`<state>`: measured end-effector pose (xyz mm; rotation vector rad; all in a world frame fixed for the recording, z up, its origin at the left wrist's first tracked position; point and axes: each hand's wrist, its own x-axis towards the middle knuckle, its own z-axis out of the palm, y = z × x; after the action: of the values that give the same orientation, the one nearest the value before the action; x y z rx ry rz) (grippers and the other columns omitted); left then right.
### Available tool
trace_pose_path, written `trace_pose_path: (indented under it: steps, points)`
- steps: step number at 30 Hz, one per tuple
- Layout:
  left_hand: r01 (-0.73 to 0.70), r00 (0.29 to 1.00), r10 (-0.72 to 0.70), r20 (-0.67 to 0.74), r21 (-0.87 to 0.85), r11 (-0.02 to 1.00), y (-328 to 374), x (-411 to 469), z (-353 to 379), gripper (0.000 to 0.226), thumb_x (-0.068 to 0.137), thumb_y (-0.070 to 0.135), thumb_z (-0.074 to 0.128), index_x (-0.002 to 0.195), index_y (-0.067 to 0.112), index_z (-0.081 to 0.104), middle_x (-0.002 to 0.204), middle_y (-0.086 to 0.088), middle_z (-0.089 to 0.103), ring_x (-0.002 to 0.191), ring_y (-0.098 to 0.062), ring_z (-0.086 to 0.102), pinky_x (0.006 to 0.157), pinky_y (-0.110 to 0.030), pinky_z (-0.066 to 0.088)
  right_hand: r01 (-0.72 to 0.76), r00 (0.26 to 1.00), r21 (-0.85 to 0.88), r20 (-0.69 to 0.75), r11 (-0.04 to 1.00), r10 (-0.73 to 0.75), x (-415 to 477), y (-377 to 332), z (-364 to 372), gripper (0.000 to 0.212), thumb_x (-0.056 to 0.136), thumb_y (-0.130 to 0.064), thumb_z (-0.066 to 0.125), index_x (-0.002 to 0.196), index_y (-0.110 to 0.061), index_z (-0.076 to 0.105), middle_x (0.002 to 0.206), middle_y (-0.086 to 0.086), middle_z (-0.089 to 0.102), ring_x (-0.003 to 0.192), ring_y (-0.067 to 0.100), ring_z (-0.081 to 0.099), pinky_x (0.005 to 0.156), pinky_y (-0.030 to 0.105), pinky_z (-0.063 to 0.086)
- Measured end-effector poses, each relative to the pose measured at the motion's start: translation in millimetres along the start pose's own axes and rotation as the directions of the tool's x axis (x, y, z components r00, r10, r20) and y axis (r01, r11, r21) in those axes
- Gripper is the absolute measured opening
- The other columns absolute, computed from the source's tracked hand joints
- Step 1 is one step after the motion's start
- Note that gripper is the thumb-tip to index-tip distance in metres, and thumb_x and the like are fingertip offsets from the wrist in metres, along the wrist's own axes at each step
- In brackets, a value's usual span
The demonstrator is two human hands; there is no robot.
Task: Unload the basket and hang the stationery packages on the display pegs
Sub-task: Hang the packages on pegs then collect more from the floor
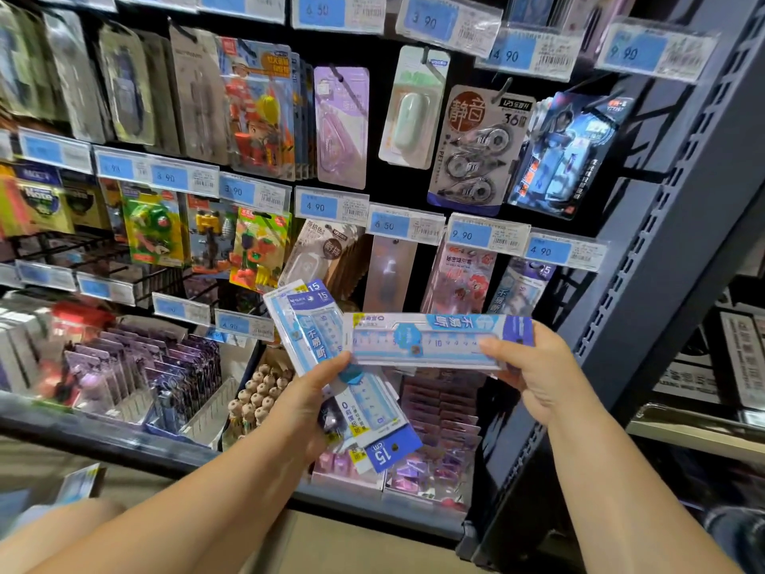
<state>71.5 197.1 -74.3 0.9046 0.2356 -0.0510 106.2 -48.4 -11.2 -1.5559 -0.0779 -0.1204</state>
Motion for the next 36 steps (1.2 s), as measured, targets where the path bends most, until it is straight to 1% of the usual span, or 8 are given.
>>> trace_pose_path:
  steps: [9,13,16,24,26,29,34,36]
  points:
    - [0.119,0.987,-0.132,0.090,0.139,0.983,-24.6,-11.8,4.1,0.054,0.068,0.020,0.077,0.119,0.009,0.062,0.106,-0.022,0.072,0.094,-0.040,0.070,0.081,-0.054,0.057,0.072,0.966,0.272,-0.257,0.960,0.001,6.3,11.8,17.8,0.018,0.088,-0.003,0.066,0.095,-0.017,0.059,0.089,0.003,0.069,0.075,0.013,0.068,0.054,0.020,0.053]
    - [0.188,0.972,-0.206,0.114,0.155,0.970,-40.2,-17.0,15.7,0.045,0.074,0.019,0.072,0.117,0.007,0.063,0.101,-0.022,0.073,0.086,-0.037,0.072,0.077,-0.050,0.059,0.050,0.982,0.219,-0.190,0.974,-0.008,8.1,28.4,41.2,0.029,0.091,0.003,0.058,0.116,-0.011,0.053,0.111,0.010,0.067,0.097,0.024,0.066,0.081,0.038,0.055]
    - [0.198,0.967,-0.220,0.131,0.167,0.966,-45.8,-17.9,27.2,0.033,0.086,0.016,0.068,0.117,0.007,0.064,0.097,-0.020,0.073,0.082,-0.034,0.072,0.070,-0.044,0.061,0.044,0.989,0.123,-0.144,0.991,-0.027,5.9,33.1,51.9,0.033,0.088,0.008,0.059,0.110,-0.012,0.044,0.114,0.014,0.063,0.101,0.025,0.063,0.092,0.047,0.052]
    - [0.172,0.978,-0.184,0.099,0.119,0.978,-45.6,-2.7,27.0,0.034,0.086,0.017,0.068,0.120,0.013,0.061,0.099,-0.019,0.074,0.082,-0.034,0.074,0.060,-0.044,0.059,0.072,0.966,0.170,-0.257,0.983,-0.027,12.5,25.5,11.8,0.035,0.096,0.001,0.053,0.127,-0.016,0.049,0.112,0.002,0.066,0.099,0.018,0.065,0.085,0.037,0.053]
    - [0.152,0.982,-0.164,0.090,0.122,0.981,-45.3,1.5,25.5,0.038,0.085,0.020,0.070,0.121,0.014,0.060,0.102,-0.019,0.074,0.088,-0.037,0.073,0.071,-0.053,0.059,0.078,0.966,0.110,-0.256,0.991,-0.048,13.7,30.9,1.7,0.039,0.098,0.000,0.050,0.131,-0.020,0.049,0.114,-0.002,0.066,0.100,0.014,0.065,0.082,0.032,0.052]
    - [0.144,0.983,-0.158,0.093,0.144,0.979,-43.0,3.1,27.6,0.053,0.074,0.027,0.074,0.123,0.016,0.060,0.109,-0.021,0.071,0.099,-0.042,0.069,0.093,-0.066,0.045,0.076,0.957,0.017,-0.280,0.997,-0.068,19.0,41.3,-9.0,0.043,0.099,0.000,0.047,0.134,-0.025,0.049,0.122,-0.005,0.064,0.108,0.015,0.063,0.097,0.041,0.049]
    - [0.161,0.975,-0.171,0.140,0.079,0.984,-41.6,6.0,33.9,0.031,0.090,0.018,0.064,0.121,0.014,0.060,0.101,-0.019,0.074,0.084,-0.035,0.073,0.062,-0.046,0.060,-0.005,0.962,-0.103,-0.273,0.995,-0.024,20.2,52.7,-19.9,0.058,0.100,-0.005,0.047,0.150,-0.032,0.034,0.135,-0.005,0.055,0.114,0.014,0.057,0.101,0.040,0.045]
    - [0.155,0.975,-0.165,0.150,0.072,0.985,-41.6,7.1,36.4,0.032,0.088,0.018,0.065,0.120,0.014,0.061,0.101,-0.019,0.074,0.082,-0.035,0.074,0.060,-0.045,0.060,0.001,0.954,-0.129,-0.297,0.992,-0.040,22.1,53.7,-22.7,0.061,0.099,-0.005,0.047,0.151,-0.035,0.031,0.135,-0.007,0.053,0.111,0.012,0.056,0.096,0.034,0.045]
